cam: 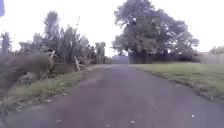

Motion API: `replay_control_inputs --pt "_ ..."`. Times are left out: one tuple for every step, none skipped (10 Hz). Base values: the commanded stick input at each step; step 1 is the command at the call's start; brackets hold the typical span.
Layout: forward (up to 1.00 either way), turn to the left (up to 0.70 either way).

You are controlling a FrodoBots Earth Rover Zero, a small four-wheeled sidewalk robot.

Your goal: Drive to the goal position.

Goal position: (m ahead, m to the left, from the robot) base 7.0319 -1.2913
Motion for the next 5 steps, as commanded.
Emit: replay_control_inputs --pt "0.85 -0.34" --pt "0.85 -0.34" --pt "0.85 -0.34" --pt "0.85 -0.34" --pt "0.85 -0.34"
